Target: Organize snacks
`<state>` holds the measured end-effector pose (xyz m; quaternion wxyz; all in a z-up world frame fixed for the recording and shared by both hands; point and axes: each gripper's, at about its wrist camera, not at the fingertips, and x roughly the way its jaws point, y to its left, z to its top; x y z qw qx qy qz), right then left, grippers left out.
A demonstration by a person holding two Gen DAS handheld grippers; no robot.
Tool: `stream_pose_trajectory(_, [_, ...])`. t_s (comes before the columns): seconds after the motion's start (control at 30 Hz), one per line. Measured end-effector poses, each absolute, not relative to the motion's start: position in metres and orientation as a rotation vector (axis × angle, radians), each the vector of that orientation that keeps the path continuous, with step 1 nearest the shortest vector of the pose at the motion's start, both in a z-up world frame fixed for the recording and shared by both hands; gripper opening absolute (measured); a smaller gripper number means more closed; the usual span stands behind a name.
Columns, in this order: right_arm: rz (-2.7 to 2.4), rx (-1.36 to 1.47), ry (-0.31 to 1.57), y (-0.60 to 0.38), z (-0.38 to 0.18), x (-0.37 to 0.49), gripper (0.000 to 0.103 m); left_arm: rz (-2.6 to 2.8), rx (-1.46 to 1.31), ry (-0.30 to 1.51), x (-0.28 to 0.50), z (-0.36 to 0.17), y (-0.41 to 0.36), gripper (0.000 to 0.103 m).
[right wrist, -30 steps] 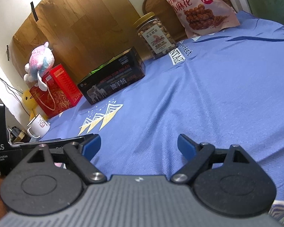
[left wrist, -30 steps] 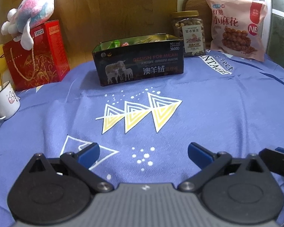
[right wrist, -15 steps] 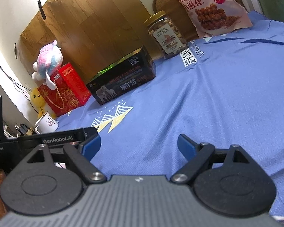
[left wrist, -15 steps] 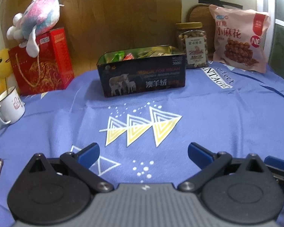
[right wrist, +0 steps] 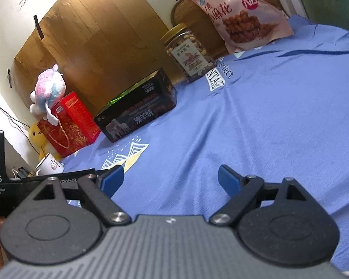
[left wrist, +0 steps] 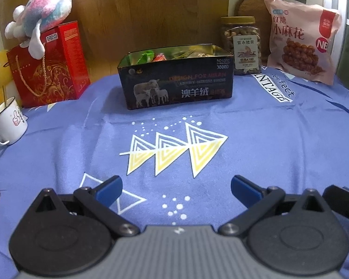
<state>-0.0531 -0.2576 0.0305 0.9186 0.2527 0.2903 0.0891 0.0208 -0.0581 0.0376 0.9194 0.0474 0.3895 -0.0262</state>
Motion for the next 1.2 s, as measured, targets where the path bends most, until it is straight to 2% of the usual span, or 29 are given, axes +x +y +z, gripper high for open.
stream_pose_trajectory(0.3, [0.181, 0.49, 0.589, -0.261, 0.034, -0.059, 0.091, -0.043, 0.133, 0.727, 0.02, 0.039, -0.066, 0.103])
stream_pose_trajectory(1.2, [0.209, 0.531, 0.59, -0.274, 0.027, -0.064, 0.091, 0.002, 0.1, 0.759, 0.013, 0.036, -0.06, 0.103])
